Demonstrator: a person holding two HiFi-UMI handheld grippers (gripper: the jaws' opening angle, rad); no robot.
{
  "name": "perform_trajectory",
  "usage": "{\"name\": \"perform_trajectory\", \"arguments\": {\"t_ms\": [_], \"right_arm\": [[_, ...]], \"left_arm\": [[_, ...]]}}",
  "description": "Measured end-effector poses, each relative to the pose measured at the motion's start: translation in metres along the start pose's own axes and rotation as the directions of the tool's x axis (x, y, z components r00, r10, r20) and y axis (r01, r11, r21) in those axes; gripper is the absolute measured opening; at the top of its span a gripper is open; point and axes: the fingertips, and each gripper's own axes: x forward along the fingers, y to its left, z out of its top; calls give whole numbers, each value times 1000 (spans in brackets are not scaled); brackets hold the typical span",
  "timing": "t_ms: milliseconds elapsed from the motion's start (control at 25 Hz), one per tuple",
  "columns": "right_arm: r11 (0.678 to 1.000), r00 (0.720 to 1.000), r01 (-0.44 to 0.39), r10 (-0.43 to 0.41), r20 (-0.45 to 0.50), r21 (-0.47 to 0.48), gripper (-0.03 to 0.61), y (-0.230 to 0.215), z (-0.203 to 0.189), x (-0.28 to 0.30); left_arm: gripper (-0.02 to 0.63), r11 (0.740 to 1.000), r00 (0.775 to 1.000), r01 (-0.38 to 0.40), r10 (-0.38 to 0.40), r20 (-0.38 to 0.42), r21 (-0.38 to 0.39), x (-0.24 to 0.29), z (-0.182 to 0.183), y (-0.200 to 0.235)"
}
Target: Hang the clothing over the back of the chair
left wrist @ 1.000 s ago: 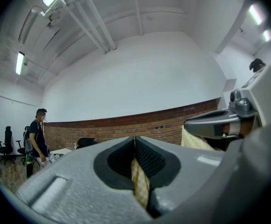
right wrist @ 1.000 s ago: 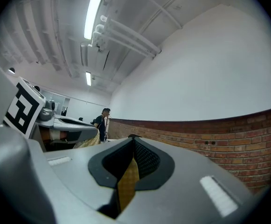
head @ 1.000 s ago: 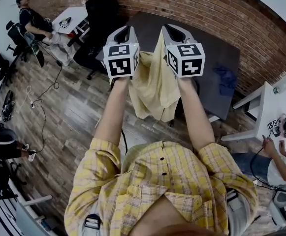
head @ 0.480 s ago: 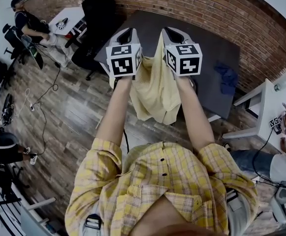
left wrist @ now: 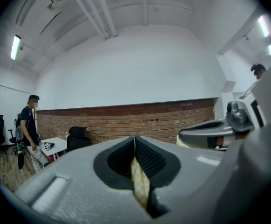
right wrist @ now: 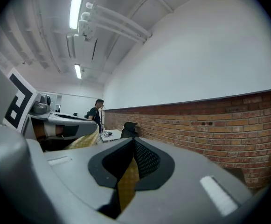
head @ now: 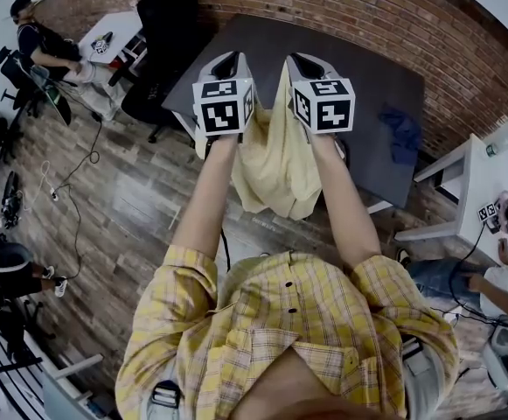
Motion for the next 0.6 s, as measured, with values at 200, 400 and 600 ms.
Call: {"name": "perform_trajectory", "arguments": {"t_ms": [200, 400, 600], "right_arm": [[1000, 1000, 7, -6, -29, 12, 12, -2, -15, 9], [1000, 998, -2, 3, -58, 26, 12, -2, -25, 17], [999, 996, -7, 10, -91, 40, 12, -4, -38, 22]], "left_arm": [[8, 1000, 1000, 10, -10, -16, -9, 9, -10, 1], [8, 999, 999, 23, -24, -33, -27, 16, -19, 1], [8, 999, 998, 33, -35, -52, -42, 22, -29, 1]]}}
